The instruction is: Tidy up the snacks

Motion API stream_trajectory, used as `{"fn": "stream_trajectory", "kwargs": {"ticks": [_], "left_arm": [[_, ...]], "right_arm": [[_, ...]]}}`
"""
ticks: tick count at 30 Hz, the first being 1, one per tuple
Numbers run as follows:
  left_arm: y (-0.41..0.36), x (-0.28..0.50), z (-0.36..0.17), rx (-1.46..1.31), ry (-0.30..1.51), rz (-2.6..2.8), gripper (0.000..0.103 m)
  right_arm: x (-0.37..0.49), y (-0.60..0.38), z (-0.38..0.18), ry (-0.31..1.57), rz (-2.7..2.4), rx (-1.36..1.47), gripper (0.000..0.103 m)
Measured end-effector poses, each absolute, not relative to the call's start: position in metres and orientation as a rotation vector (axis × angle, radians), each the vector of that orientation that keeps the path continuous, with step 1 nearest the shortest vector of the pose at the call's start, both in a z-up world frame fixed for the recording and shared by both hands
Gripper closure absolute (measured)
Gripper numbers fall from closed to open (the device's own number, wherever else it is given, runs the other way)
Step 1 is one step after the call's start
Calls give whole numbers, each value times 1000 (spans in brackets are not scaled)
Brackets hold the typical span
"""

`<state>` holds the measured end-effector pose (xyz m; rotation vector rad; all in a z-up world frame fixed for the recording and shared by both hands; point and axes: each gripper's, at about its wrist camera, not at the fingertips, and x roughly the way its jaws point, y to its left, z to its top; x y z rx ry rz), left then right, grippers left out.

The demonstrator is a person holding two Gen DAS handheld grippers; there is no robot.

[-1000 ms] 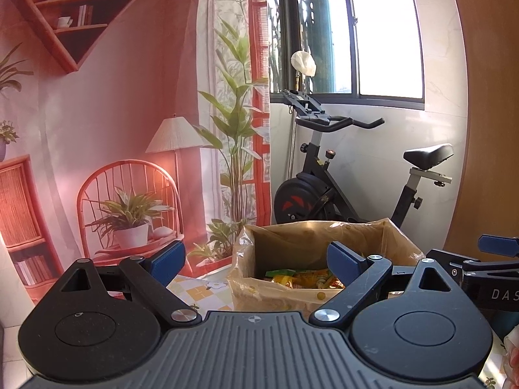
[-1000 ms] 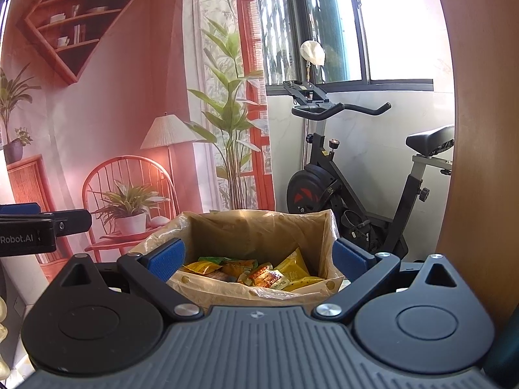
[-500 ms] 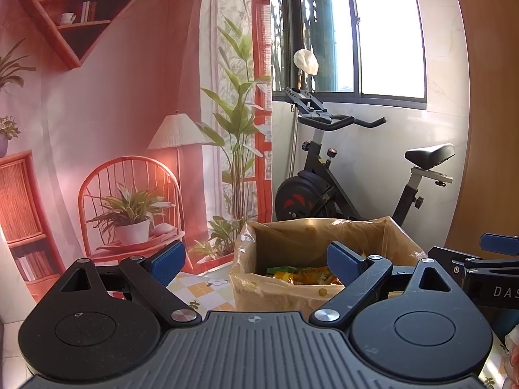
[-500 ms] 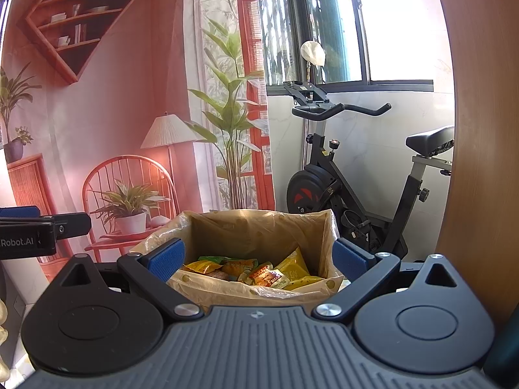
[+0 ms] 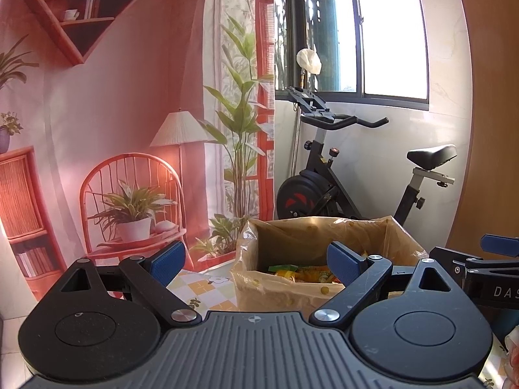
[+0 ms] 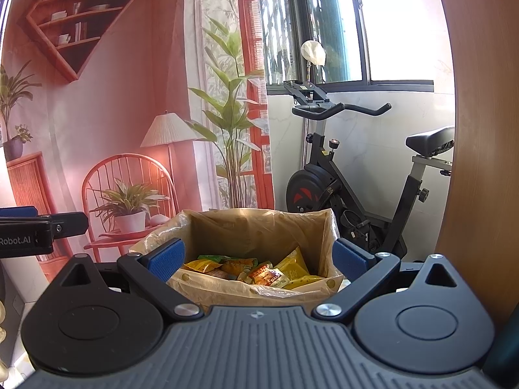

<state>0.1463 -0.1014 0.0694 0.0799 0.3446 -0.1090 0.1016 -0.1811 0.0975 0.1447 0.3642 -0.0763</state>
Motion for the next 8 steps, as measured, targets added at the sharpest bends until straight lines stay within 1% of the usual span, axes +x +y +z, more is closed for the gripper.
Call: {"fn": "stream_trajectory", "kwargs": {"ticks": [8], "left_arm": [[-102,147,68,69,356,-108,8]], "right_arm": [[102,-181,96,368,-75,144,4]]}}
